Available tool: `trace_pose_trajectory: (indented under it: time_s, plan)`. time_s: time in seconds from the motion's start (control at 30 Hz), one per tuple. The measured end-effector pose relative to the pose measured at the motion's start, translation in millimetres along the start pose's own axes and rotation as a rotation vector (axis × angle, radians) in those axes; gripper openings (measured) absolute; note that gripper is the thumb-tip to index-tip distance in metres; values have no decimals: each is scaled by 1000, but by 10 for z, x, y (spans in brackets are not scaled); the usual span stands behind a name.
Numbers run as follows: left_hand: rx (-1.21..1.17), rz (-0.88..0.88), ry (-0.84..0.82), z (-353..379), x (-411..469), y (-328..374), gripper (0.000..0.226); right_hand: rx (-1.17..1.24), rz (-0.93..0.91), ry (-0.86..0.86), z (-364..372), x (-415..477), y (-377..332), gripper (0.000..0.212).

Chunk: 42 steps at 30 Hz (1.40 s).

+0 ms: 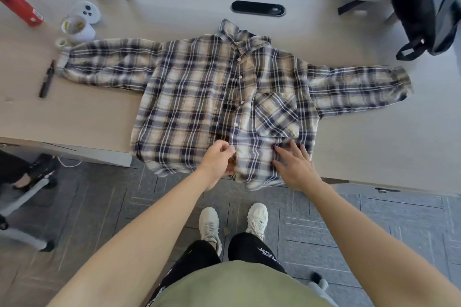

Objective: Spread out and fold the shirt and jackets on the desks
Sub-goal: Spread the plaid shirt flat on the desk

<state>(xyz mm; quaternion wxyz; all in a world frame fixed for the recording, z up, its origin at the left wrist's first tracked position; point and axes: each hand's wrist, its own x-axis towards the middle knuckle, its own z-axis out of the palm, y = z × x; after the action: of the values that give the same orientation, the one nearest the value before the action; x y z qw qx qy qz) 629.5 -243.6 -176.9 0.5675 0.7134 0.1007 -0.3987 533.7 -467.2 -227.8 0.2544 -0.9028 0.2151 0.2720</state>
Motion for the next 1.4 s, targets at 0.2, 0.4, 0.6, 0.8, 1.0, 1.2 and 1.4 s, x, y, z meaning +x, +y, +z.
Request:
trace_pose_trajectory:
  time_s: [0.2,0.4,0.6,0.8,1.0,1.2,1.4]
  plan:
    - [-174,-246,-370,24,44,-116,33,40,-21,29,29,-144,133,54]
    - [232,-154,-299,93,37,-67,65,-25,-17,18,-5,-131,263,54]
    - [140,-49,-210,129,-81,-35,68,-85,-28,33,41,-186,254,57]
    - [311,-131,-300,9,-88,-249,83,-167,-6,-9,7,-254,196,58]
    - [602,-63,-154,-220,34,-583,36,-132,-4,99,-54,-246,-206,54]
    - [755,-134,-82,-431,116,-689,38,44,-248,150,-191,7,-1007,38]
    - [895,-107,-63,-503,277,-576,40,86,-101,227,-213,520,-1520,31]
